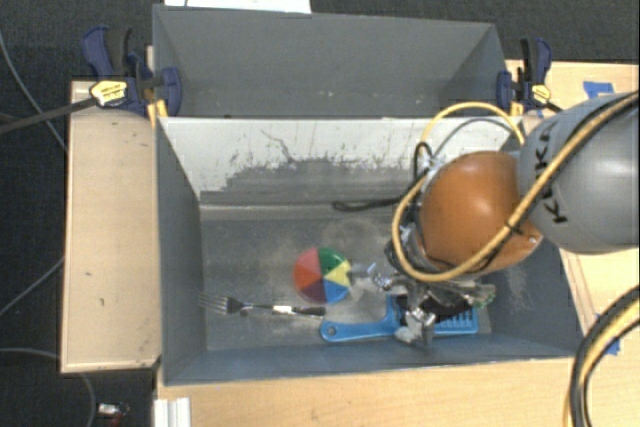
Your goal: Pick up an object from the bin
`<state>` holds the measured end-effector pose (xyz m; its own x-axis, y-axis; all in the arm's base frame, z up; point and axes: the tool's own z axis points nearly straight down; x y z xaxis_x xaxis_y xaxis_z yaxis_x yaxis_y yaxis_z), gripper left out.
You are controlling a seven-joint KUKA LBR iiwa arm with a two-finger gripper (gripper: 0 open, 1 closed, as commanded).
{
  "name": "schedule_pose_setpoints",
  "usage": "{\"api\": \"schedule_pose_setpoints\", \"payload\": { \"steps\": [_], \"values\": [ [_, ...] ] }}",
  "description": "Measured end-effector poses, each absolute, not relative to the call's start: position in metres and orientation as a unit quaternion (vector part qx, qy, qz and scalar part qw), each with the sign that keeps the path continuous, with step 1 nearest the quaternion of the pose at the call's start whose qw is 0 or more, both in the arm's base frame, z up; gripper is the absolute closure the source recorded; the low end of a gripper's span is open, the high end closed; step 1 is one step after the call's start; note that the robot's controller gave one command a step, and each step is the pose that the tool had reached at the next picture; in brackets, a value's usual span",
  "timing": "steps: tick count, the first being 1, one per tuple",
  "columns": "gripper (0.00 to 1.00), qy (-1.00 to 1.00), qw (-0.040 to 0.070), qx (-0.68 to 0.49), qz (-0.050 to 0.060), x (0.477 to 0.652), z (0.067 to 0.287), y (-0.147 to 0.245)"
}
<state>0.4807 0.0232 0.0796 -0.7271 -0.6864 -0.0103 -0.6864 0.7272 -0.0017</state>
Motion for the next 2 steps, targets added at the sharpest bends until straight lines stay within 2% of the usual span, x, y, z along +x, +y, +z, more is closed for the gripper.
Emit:
{"api": "schedule_pose_setpoints", "payload": {
  "steps": [1,2],
  "values": [
    [1.00,0.930,0.004,-0.367,0.001,0.4806,0.0796,0.0232],
    [1.00,0.930,0.004,-0.367,0.001,0.4806,0.0796,0.0231]
  ]
}}
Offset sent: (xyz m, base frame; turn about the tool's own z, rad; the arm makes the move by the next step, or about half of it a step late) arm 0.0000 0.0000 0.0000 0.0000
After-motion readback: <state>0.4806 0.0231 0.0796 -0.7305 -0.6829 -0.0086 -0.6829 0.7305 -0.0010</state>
